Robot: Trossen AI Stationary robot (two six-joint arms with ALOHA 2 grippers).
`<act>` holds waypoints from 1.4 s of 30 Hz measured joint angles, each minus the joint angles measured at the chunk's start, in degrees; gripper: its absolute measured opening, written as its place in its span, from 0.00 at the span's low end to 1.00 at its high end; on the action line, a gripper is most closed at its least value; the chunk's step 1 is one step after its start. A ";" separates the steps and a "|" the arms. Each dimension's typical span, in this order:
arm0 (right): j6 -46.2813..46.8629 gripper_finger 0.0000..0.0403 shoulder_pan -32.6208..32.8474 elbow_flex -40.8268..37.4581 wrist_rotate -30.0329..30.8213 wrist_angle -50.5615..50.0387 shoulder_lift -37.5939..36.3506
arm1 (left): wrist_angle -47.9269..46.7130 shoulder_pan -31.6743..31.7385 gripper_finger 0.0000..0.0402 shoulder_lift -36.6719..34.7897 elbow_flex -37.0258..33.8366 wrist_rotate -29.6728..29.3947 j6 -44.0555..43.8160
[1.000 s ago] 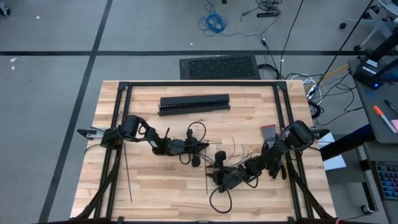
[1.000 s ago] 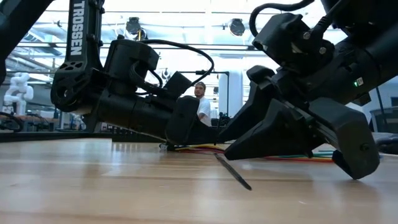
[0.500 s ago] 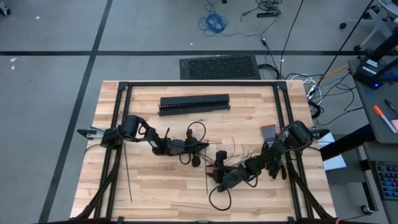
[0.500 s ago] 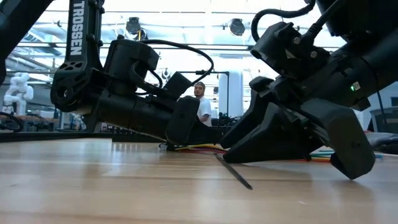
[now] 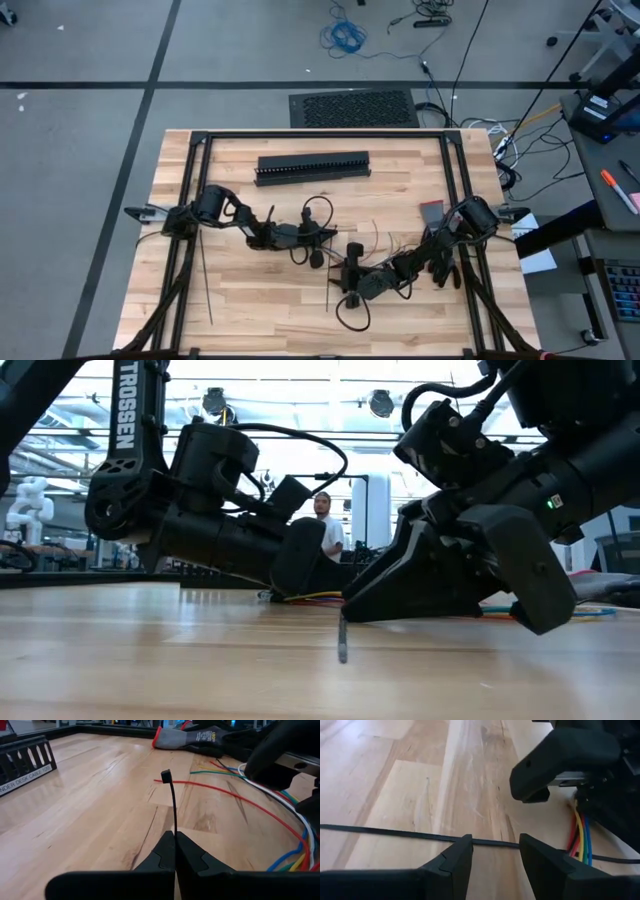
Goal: Ziptie cables
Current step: Wrap the cable wires with the black zip tie
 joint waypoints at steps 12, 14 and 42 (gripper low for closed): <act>0.36 0.40 0.04 0.55 0.07 0.71 -0.11 | 0.14 0.00 0.00 0.00 0.04 0.01 -0.14; 0.36 0.40 0.04 0.60 0.11 0.86 -0.15 | 0.16 0.00 0.00 0.00 0.04 0.04 -0.14; 0.51 0.40 0.09 0.69 0.33 1.01 -0.35 | 0.26 0.02 0.00 -0.02 0.08 0.08 -0.60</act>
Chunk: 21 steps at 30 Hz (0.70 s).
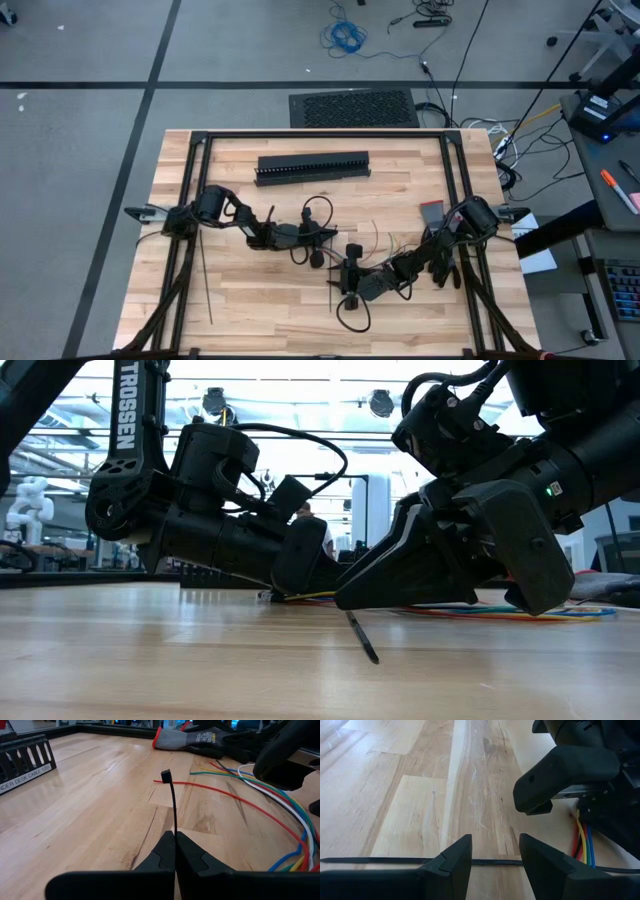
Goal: Ziptie cables
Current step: Wrap the cable wires with the black zip tie
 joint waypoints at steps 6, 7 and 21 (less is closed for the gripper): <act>0.00 0.40 0.00 0.02 0.02 -0.02 -0.02 | 0.11 0.07 0.00 0.00 0.02 -0.26 0.02; 0.00 0.40 0.00 0.02 0.01 -0.02 -0.02 | 0.13 0.15 0.00 0.00 0.03 -0.54 0.02; -0.23 0.40 -0.11 0.04 0.13 -2.44 -0.02 | -2.75 1.76 0.00 0.00 1.42 -0.79 -2.76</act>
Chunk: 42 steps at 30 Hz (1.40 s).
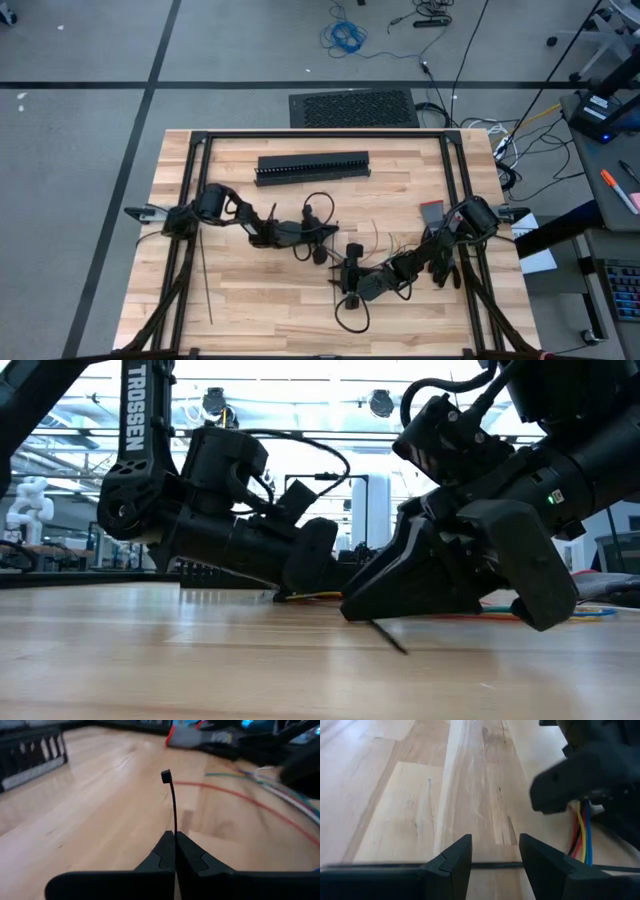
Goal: Ziptie cables
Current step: Wrap the cable wires with the black zip tie
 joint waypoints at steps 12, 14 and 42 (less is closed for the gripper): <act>0.71 0.40 -0.39 0.42 -3.69 -8.53 -1.33 | -3.14 -1.02 0.00 -0.22 0.09 -1.30 -1.33; 0.54 0.40 -0.08 0.31 -3.54 -9.58 -1.92 | -2.33 -1.60 0.00 -0.15 0.04 -0.81 -1.35; 11.47 0.37 0.41 0.00 -13.35 -35.29 -22.31 | -1.87 -4.49 0.00 0.00 1.32 1.07 1.79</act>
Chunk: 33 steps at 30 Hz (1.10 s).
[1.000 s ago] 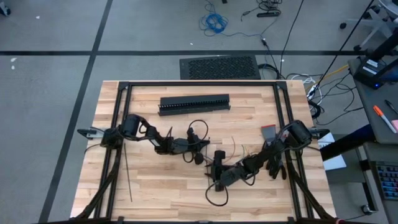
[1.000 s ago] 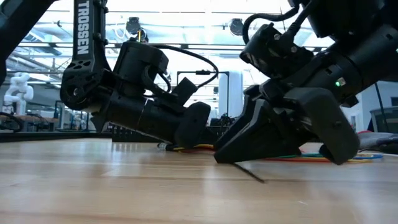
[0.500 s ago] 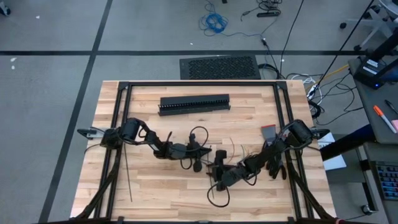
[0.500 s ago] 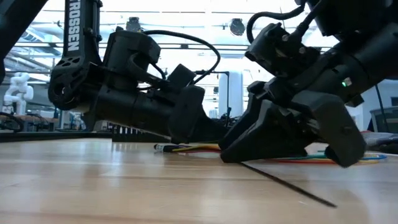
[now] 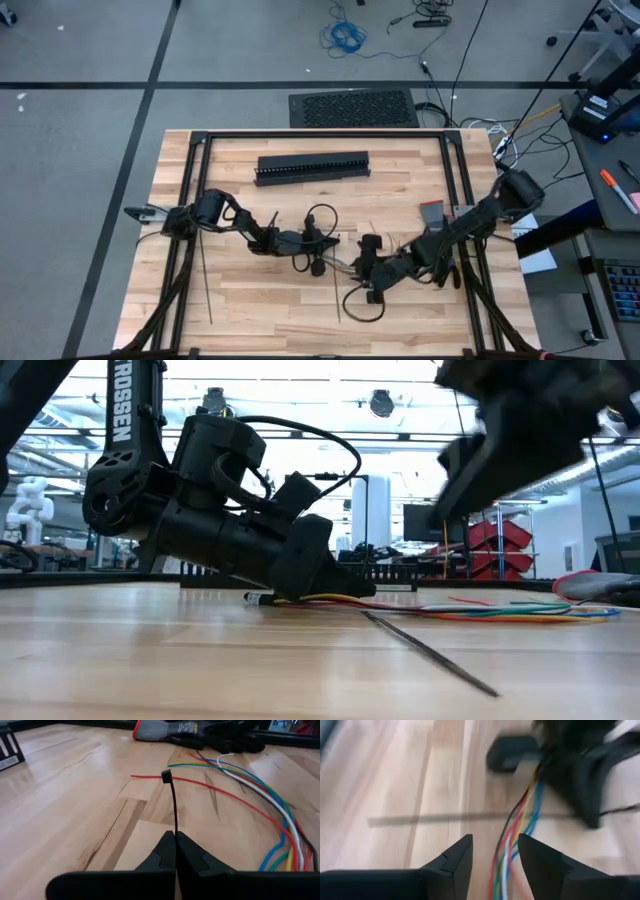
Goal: Ziptie cables
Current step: Wrap the cable wires with the black zip tie
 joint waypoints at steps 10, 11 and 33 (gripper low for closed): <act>-4.54 0.30 6.39 6.41 14.75 0.83 16.64 | -2.58 -0.02 0.00 -0.07 0.76 -0.04 -0.58; -6.47 0.30 6.91 7.70 16.53 0.77 17.91 | -2.61 -0.02 0.00 -0.08 0.76 -0.07 -0.58; -24.71 0.30 10.49 26.04 22.60 -24.06 25.37 | -2.96 -1.97 0.00 -0.11 1.04 1.09 -2.18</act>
